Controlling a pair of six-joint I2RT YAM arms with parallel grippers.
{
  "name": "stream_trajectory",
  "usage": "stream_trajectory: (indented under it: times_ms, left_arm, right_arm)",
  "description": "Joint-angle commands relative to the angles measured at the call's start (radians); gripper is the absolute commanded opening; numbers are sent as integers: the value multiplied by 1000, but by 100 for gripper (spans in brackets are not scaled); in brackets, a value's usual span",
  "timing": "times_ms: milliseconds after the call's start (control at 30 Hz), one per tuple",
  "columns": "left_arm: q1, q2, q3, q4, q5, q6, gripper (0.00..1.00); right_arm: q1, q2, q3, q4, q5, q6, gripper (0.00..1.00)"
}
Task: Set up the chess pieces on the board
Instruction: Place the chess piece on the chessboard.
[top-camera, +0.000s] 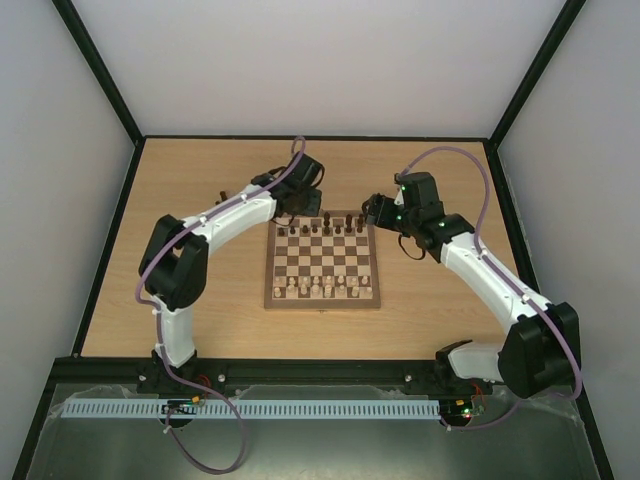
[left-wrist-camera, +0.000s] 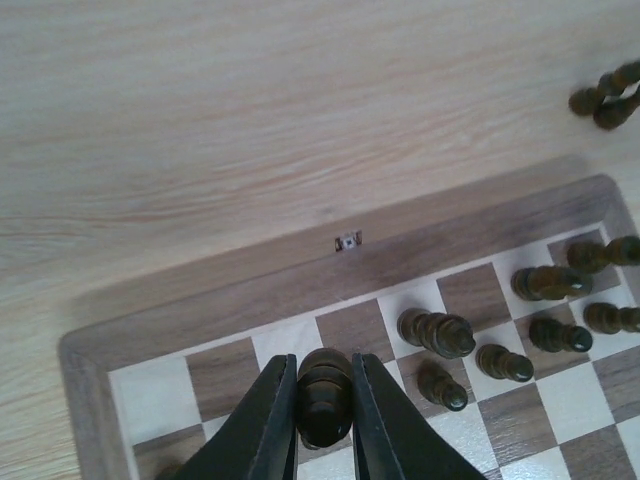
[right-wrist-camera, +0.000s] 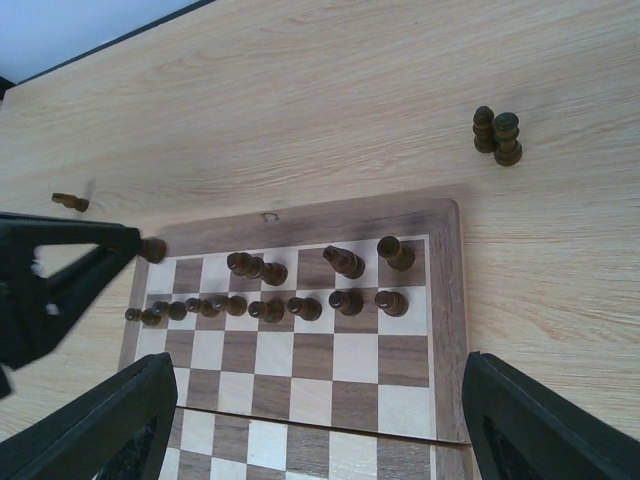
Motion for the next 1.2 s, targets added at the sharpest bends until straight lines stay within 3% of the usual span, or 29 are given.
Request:
stream_trajectory:
  times_ms: [0,1167]
  left_arm:
    - [-11,54,40,-35,12,1,10]
    - [-16,151,-51,72,-58,1,12]
  right_arm:
    - [6,-32,-10,-14,1,0,79]
    - [6,-18,-20,-1,-26,3,80]
